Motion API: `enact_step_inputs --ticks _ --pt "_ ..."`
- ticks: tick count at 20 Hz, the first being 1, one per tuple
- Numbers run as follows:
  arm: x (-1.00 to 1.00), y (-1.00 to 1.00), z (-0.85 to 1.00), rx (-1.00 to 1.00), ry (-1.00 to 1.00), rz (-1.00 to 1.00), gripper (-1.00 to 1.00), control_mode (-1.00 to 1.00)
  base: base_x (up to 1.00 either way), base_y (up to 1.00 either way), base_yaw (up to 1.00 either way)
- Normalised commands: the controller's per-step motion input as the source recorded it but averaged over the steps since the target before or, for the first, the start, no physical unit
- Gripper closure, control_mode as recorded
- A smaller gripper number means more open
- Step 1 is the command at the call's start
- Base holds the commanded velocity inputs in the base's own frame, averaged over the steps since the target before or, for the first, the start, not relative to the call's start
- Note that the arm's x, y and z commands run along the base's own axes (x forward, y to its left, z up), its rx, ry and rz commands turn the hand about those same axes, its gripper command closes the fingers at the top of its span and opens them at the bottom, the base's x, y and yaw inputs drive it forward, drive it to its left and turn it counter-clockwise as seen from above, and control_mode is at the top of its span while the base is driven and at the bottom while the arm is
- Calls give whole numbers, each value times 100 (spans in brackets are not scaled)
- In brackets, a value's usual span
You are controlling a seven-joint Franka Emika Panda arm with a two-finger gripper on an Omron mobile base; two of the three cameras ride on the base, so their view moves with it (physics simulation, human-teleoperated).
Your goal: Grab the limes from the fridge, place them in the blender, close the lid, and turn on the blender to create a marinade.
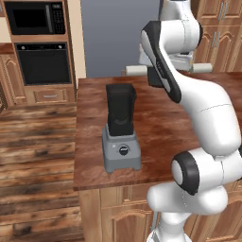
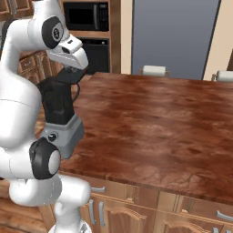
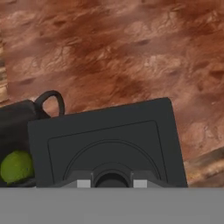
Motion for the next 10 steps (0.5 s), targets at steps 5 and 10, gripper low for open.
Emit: enact_step_inputs --ticks 5,10 --pt "0 66 5 2 0 5 100 -100 0 0 0" --pt "-13 62 0 0 0 11 100 -100 0 0 0"
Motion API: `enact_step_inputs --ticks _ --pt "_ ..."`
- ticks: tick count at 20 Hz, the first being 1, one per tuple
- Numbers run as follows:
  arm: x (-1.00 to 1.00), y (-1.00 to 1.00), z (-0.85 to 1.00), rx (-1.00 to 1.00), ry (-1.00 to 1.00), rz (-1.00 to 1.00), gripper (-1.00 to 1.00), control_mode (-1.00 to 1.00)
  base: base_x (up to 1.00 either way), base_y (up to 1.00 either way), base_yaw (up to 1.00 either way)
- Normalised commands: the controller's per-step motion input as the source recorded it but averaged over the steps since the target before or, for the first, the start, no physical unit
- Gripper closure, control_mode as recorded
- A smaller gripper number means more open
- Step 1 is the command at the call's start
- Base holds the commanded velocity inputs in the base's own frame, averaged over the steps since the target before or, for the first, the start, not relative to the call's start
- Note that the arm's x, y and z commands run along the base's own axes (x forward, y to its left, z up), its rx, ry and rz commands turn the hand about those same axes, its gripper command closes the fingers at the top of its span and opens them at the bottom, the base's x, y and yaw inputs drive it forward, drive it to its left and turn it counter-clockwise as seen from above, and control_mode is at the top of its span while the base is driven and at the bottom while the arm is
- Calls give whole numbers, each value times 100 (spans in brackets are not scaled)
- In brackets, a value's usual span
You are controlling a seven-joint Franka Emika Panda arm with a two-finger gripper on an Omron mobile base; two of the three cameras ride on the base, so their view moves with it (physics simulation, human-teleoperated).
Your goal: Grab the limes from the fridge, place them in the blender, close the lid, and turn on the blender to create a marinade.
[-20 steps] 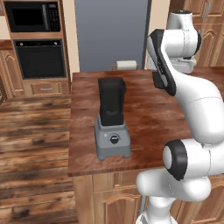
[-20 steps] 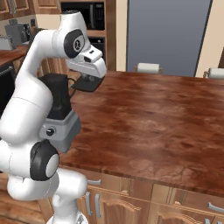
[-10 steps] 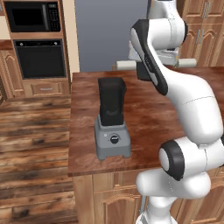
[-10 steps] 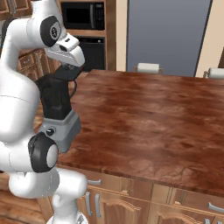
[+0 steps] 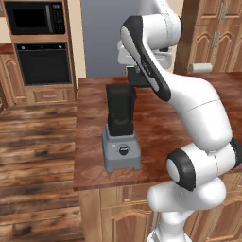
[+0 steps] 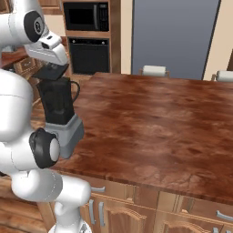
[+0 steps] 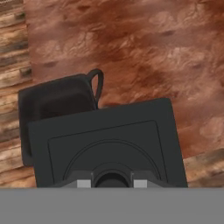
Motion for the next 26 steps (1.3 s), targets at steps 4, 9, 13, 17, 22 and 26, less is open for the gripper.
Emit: enact_step_inputs --ticks 4,9,13,17,22,26 --pt "-3 32 -9 0 0 12 100 -100 0 0 0" --pt "0 9 -32 0 7 10 100 -100 0 0 0" --pt "0 10 -37 0 8 4 100 -100 0 0 0" --pt "0 15 -25 0 12 3 100 -100 0 0 0" --pt "0 18 -6 -1 10 4 100 -100 0 0 0" --pt "1 0 15 0 -10 1 100 -100 0 0 0"
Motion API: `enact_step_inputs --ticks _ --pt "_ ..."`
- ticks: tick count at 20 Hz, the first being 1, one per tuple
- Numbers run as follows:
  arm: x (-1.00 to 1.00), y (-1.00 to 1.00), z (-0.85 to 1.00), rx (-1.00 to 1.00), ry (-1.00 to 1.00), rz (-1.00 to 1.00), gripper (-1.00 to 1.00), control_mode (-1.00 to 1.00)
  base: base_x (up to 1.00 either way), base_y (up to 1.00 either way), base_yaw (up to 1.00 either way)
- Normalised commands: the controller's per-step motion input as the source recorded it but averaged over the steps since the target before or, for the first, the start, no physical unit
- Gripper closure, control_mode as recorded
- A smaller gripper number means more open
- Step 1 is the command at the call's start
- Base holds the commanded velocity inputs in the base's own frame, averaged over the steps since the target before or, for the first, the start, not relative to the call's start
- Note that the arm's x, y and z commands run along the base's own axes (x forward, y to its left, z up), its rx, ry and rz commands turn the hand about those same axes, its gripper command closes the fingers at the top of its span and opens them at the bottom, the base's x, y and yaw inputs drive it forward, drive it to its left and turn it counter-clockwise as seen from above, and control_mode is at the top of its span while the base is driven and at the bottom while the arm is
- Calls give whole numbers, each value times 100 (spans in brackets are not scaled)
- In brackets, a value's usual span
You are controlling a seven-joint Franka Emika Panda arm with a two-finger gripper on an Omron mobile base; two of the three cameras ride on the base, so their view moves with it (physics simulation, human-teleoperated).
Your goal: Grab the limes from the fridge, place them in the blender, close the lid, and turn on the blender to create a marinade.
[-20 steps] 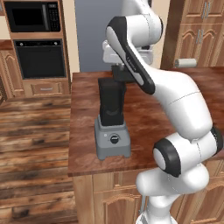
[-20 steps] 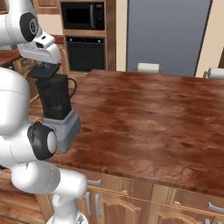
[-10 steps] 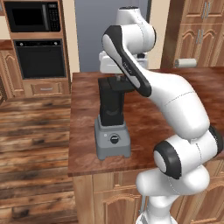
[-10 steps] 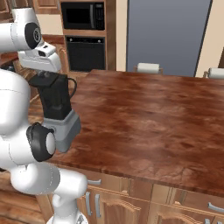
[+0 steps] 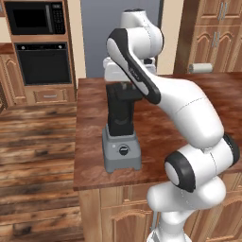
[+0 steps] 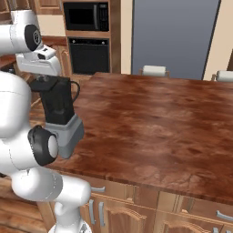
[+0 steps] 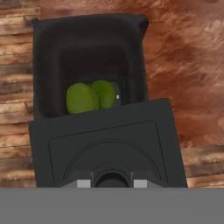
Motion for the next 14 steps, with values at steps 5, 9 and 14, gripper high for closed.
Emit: enact_step_inputs --ticks 5,9,14 --pt "0 0 34 0 -9 0 100 -100 0 0 0" --pt "24 0 0 0 -1 0 100 -100 0 0 0" --pt "37 0 0 0 0 0 100 -100 0 0 0"
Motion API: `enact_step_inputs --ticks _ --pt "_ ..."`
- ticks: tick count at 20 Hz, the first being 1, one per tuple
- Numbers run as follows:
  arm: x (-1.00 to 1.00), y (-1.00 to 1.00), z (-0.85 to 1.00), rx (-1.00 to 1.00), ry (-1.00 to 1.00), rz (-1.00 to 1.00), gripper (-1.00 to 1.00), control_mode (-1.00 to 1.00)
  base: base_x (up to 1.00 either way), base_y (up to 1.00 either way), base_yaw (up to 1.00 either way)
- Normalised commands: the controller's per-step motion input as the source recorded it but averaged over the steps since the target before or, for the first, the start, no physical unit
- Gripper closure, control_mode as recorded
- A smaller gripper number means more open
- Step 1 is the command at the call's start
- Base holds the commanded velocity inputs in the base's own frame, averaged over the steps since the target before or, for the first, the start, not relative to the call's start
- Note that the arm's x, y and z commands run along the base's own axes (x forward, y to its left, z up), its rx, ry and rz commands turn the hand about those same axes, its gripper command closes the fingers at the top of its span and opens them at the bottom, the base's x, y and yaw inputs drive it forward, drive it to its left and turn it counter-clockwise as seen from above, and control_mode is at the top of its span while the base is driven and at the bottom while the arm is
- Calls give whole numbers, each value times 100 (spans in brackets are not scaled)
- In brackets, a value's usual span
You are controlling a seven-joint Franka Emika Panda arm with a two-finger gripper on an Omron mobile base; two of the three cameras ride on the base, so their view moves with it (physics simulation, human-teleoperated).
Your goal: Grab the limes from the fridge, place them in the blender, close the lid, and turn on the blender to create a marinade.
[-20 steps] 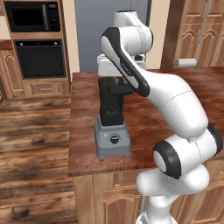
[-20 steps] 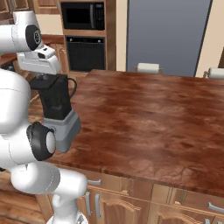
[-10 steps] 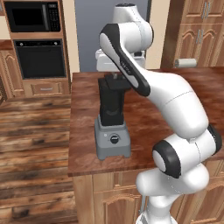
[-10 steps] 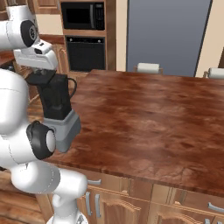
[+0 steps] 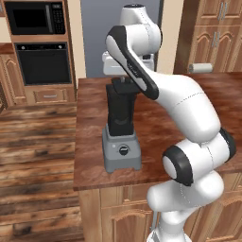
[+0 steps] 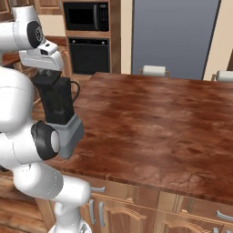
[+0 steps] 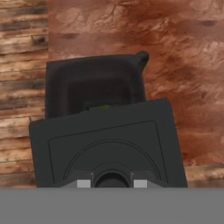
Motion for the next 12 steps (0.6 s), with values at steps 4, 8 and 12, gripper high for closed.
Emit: enact_step_inputs --ticks 4,8,12 --pt "33 1 -4 0 0 0 100 -100 0 0 0" --pt "12 2 -28 0 0 0 100 -100 0 0 0" --pt "0 1 -28 0 0 0 100 -100 0 0 0"
